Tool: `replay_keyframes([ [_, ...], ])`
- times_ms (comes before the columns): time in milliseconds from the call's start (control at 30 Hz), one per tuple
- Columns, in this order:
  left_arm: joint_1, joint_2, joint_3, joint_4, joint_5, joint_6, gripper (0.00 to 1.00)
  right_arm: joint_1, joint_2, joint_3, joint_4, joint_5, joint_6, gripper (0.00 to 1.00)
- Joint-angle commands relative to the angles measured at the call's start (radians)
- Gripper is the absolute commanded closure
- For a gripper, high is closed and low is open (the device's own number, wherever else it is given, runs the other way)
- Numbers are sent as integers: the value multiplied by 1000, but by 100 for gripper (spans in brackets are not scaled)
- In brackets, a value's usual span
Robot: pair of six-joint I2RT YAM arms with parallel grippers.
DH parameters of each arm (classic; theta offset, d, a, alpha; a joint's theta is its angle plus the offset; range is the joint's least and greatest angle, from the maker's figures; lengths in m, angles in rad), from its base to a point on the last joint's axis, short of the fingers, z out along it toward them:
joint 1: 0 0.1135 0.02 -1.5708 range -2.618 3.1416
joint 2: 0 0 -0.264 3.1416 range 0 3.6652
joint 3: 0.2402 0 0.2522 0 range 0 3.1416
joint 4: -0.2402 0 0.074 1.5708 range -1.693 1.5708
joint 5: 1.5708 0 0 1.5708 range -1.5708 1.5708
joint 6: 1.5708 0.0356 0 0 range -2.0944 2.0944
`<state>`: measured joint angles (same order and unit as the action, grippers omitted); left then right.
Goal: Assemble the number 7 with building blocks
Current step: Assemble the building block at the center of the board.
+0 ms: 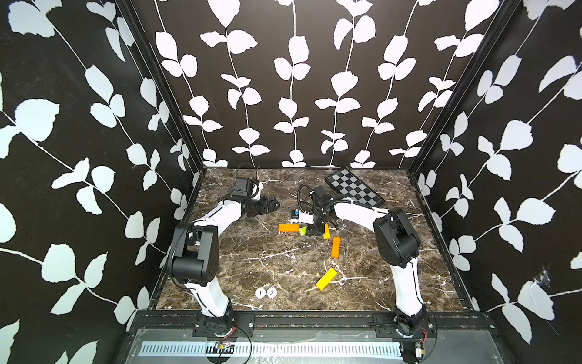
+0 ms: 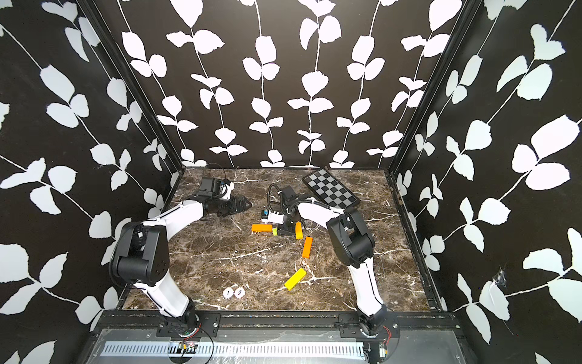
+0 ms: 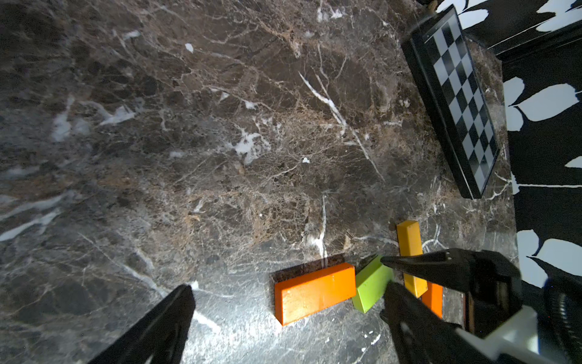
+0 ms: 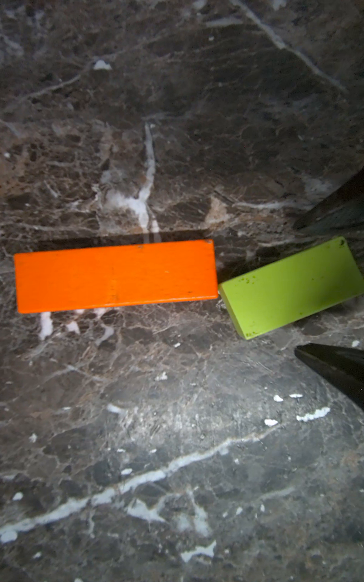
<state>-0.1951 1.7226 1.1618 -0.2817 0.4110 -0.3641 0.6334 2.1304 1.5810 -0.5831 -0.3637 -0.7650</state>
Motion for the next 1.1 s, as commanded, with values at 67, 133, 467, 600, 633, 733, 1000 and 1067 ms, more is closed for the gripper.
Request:
replay_keyframes([
  [67, -3, -3, 12, -8, 2, 17, 4, 4, 26, 31, -51, -24, -28, 48],
  [133, -4, -3, 10, -8, 0, 16, 4, 3, 29, 33, -51, -19, -28, 48],
  [467, -4, -2, 15, -10, -4, 21, 3, 20, 58, 50, -49, 27, -26, 52],
  [600, -3, -4, 15, -13, -6, 24, 3, 32, 81, 63, -54, 58, -27, 54],
  [633, -4, -5, 15, -14, -9, 24, 3, 32, 81, 63, -51, 61, -25, 55],
  [733, -4, -5, 15, -16, -13, 25, 3, 32, 80, 62, -39, 68, -17, 57],
  [1000, -3, -3, 12, -15, -14, 25, 3, 30, 79, 62, -21, 88, 8, 63],
  [1067, -4, -3, 11, -15, -15, 27, 3, 31, 83, 65, -17, 86, 14, 63],
])
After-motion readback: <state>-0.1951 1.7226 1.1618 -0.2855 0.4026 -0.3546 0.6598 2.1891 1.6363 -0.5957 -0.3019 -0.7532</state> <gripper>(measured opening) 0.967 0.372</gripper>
